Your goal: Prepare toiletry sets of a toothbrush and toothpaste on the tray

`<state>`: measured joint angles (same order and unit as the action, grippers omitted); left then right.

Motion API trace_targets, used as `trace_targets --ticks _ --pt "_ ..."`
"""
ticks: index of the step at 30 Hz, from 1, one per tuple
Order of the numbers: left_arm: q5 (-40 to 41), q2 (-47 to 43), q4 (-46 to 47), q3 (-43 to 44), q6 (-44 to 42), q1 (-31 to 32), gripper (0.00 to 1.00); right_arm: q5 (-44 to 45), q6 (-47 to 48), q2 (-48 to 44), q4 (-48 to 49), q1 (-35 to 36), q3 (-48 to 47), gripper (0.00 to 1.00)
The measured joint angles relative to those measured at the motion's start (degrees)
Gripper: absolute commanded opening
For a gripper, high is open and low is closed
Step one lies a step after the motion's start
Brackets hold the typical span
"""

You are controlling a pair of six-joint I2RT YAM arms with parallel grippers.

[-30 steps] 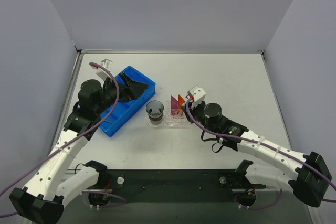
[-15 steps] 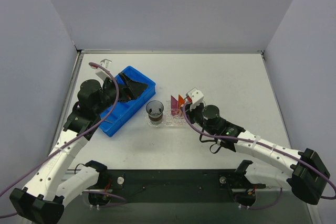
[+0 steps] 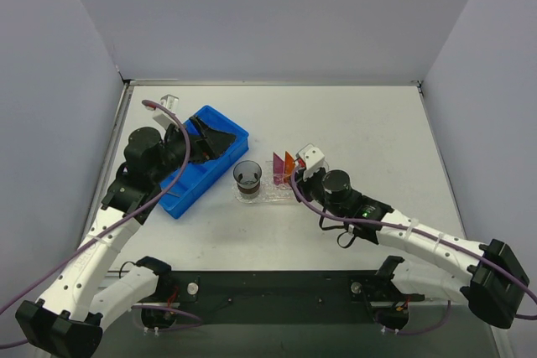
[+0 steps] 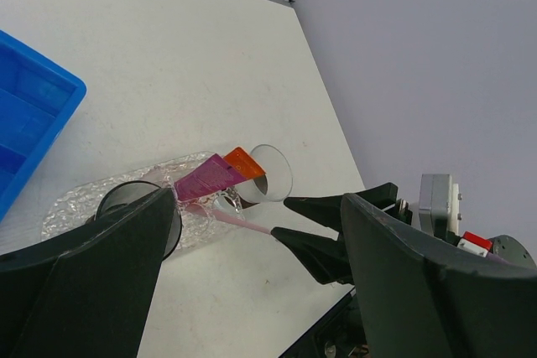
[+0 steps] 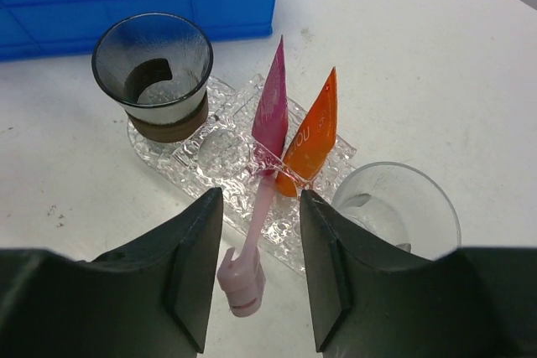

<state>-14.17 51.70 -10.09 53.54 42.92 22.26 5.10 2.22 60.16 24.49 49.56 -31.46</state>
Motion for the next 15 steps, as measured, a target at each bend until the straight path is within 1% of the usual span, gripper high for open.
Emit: trace_targets --ticks 1,6,15 --pt "0.00 0.00 -0.02 -0.07 0.00 0.00 0.91 -0.04 0.00 -0.39 -0.61 0.11 0.00 0.41" --pt "-0.28 0.24 0.02 -0.48 0.26 -0.24 0.91 0.00 0.02 -3.15 -3.58 1.14 -0.02 0.45" --pt "-0.68 0.28 0.07 -0.94 0.39 -0.26 0.91 1.16 -0.57 -4.00 -7.74 1.16 -2.10 0.52"
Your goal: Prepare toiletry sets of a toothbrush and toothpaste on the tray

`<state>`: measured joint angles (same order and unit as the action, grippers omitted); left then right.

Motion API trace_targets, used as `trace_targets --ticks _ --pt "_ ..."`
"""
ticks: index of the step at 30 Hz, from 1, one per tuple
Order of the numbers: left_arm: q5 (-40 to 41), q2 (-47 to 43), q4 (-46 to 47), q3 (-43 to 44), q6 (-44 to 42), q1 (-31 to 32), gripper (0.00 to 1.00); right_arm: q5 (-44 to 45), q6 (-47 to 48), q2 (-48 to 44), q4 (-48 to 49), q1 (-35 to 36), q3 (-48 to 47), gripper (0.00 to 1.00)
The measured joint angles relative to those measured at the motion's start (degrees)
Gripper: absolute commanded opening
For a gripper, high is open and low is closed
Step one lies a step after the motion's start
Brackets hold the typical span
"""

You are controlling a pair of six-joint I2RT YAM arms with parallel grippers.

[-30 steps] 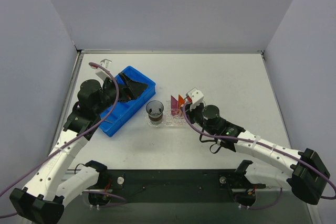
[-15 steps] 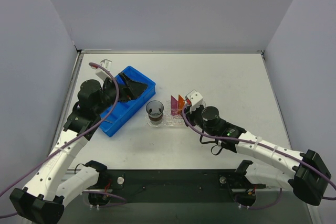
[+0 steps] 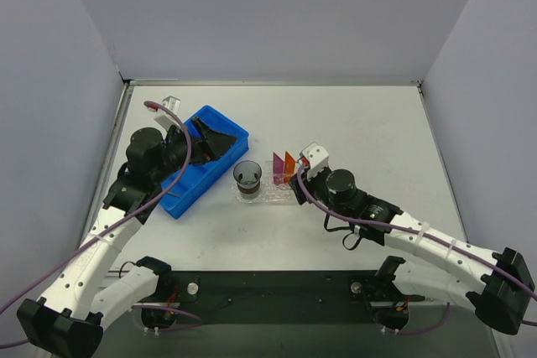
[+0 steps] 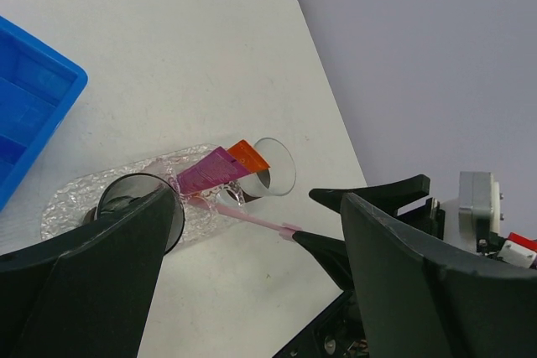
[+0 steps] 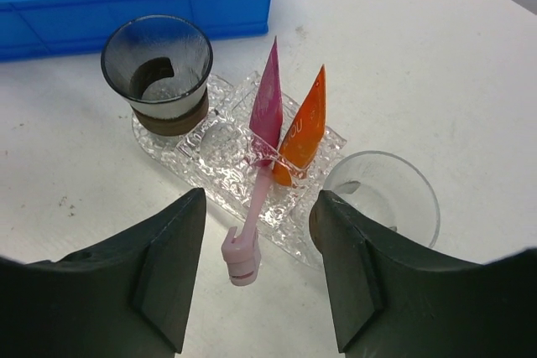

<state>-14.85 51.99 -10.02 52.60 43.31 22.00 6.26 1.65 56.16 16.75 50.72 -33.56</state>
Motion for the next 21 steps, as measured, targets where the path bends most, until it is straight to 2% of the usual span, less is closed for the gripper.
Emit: trace_targets --ticks 4,8,13,15,21 --pt "0.04 0.00 -0.31 -0.17 -0.04 0.00 0.90 0.46 -1.29 -1.27 -2.84 0.00 -2.99 0.53" --pt "0.55 0.00 -1.81 -0.17 -0.76 0.00 0.84 0.72 -3.93 -2.01 -5.60 -0.11 -6.95 0.54" --pt "3.34 -0.07 -9.44 0.15 -4.07 0.02 0.80 0.07 -8.76 -2.49 -9.84 -2.95 -11.37 0.54" --pt "6.91 -0.07 -14.88 1.03 -5.09 0.02 0.80 -1.27 -10.54 -2.49 -12.07 -6.43 -13.35 0.53" --pt "25.16 2.12 -35.21 6.73 -4.28 -0.07 0.77 -4.55 -13.35 -2.49 -18.88 -19.06 -19.69 0.50"
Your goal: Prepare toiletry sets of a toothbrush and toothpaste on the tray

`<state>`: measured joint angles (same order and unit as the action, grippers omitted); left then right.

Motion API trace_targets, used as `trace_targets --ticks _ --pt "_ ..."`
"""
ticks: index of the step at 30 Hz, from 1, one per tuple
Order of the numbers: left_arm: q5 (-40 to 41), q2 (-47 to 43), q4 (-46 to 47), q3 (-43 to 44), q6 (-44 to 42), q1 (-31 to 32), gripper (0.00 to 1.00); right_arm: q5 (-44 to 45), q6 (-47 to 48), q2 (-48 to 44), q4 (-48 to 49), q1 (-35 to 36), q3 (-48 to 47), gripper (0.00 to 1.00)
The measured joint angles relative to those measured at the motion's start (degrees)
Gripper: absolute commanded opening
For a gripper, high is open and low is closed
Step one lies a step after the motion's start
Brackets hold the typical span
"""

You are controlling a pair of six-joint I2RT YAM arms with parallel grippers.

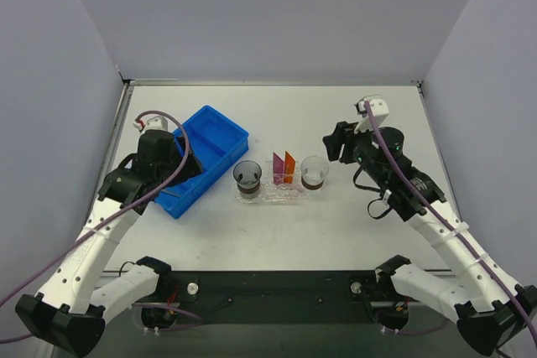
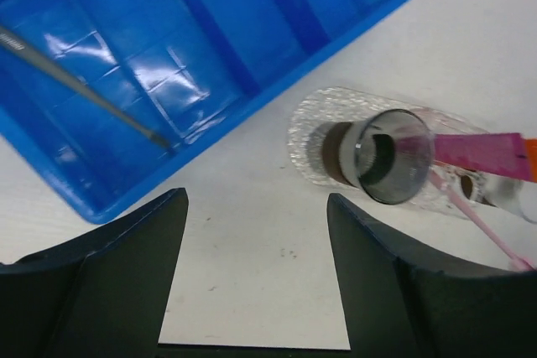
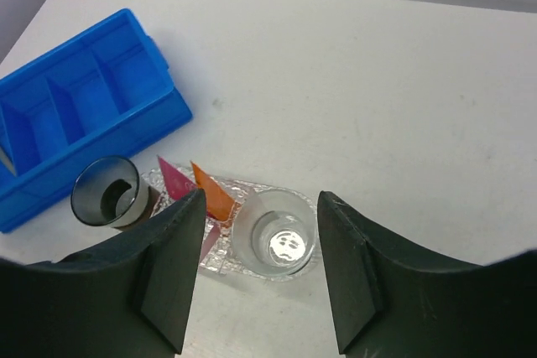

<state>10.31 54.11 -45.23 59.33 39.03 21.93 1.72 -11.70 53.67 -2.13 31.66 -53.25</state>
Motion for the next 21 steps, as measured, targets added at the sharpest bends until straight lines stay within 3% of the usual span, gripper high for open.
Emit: trace_targets --ticks 4,11,16,21 --pt "7.52 6.54 -7.08 3.50 2.05 -0.04 0.80 -3.91 -0.87 0.22 -3.26 -7.98 -3.23 0.49" --pt "15.28 15.43 -11.58 3.72 8.28 -2.58 0.73 -8.70 -2.47 0.26 -6.88 -15.89 -4.20 0.44" --pt "16.04 18.91 -11.26 3.67 13.73 -5.75 0.61 -10.16 -3.72 0.24 -8.35 -18.56 -4.20 0.42" --pt "16.31 24.39 -10.91 3.32 17.94 -8.39 0.56 -10.62 -4.76 0.35 -8.68 -22.80 -4.20 0.41"
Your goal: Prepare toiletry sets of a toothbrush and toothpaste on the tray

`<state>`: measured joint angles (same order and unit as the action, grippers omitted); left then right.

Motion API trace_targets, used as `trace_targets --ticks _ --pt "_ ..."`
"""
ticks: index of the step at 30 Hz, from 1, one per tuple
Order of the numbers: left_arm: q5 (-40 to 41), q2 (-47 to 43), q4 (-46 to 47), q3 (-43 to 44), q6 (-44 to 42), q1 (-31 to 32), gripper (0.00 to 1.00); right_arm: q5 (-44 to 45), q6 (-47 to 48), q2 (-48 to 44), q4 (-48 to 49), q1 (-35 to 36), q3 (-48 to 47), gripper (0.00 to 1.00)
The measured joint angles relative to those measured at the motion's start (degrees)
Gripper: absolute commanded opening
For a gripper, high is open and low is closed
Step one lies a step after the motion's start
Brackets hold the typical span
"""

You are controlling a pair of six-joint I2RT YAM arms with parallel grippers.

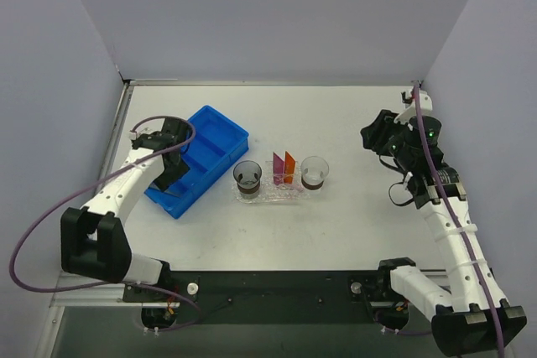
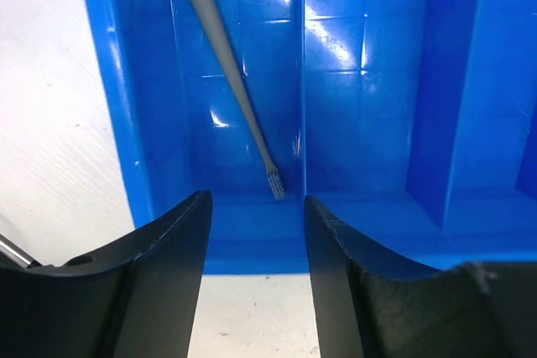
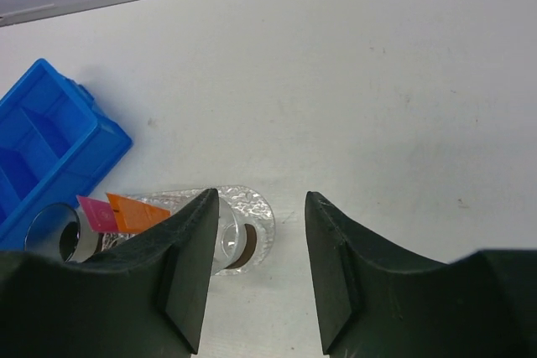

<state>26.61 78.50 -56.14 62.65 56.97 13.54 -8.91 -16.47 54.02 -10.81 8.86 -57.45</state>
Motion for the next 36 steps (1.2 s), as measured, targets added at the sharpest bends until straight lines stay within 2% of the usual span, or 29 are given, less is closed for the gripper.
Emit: trace_targets --ticks 5,10,18,23,28,36 --pt "1.25 9.44 -0.52 3.65 3.02 -0.37 0.48 -0.15 -0.61 1.57 -0.13 -4.00 0.00 0.40" --pt "4.48 16.28 -4.07 9.66 8.87 -0.55 0.45 -0.20 -1.57 4.63 -0.20 -6.82 -0.42 0.39" --pt "8.17 15.12 -8.33 11.69 15.37 -0.90 0.44 -0.37 -2.19 6.19 -0.17 -8.46 -1.33 0.39" --pt "8.74 12.79 -8.96 7.72 17.16 -3.39 0.44 -0.39 -2.40 6.95 -0.20 -8.46 -1.36 0.39" --pt "8.26 12.48 -7.45 3.04 16.20 -5.62 0.44 -0.42 -2.64 6.95 -0.20 -8.57 -1.36 0.38" --pt "3.96 11.91 2.47 -1.07 9.35 -7.85 0.43 -0.55 -3.04 6.71 -0.17 -10.01 -1.36 0.38"
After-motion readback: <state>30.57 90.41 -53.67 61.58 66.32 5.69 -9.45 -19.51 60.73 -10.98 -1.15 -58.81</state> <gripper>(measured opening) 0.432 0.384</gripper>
